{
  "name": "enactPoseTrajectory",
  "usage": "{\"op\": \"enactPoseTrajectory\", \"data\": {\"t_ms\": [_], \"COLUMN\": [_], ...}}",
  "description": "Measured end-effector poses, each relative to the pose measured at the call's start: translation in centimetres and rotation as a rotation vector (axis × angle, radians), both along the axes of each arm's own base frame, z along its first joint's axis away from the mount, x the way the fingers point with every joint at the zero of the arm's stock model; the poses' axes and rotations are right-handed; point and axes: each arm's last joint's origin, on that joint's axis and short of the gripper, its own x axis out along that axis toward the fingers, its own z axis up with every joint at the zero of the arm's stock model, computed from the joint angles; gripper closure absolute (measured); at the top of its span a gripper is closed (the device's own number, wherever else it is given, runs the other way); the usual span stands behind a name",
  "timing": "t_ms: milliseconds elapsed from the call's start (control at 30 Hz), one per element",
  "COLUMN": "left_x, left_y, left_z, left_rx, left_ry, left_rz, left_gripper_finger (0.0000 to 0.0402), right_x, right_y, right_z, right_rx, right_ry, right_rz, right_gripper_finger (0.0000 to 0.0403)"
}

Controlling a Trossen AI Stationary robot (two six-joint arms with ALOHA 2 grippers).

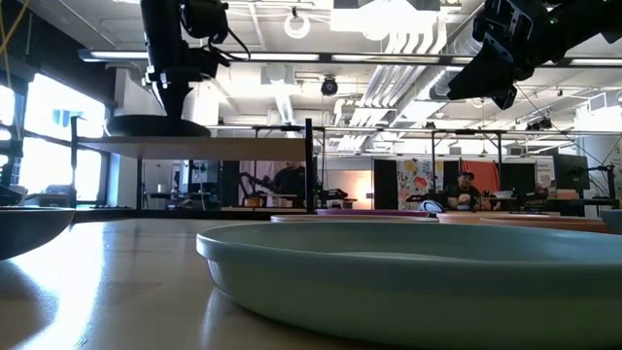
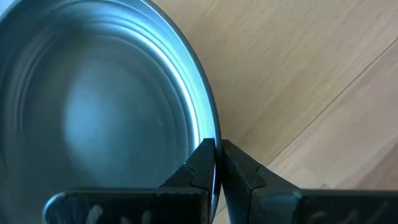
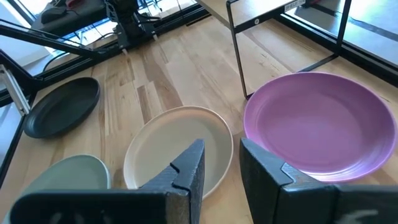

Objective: Place and stack plates onto a shelf
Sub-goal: Put the top left black plate on the shelf

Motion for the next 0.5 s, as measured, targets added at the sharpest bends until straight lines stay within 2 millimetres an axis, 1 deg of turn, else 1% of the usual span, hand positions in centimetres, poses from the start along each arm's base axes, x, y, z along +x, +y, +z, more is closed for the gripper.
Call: {"op": "enactPoseTrajectory", "data": {"t_ms": [267, 500], "left_x": [0.02, 0.07], "left_y": [-0.01, -0.05], "left_z": [-0.01, -0.02], "left_rx": [-0.009, -0.024], "left_ry": [-0.01, -0.031], "left_rz": [0.008, 0.025], "left_gripper_finger": [0.0388, 0.0363], "right_x": [0.0, 0.0], "right_y": [0.0, 0.0], "right_z": [0.0, 0.0], "right_rx": [0.0, 0.001], "right_ry": [0.0, 0.0], "right_rz": [0.001, 0.001], "right_gripper_finger": [0.0318, 0.0318]}}
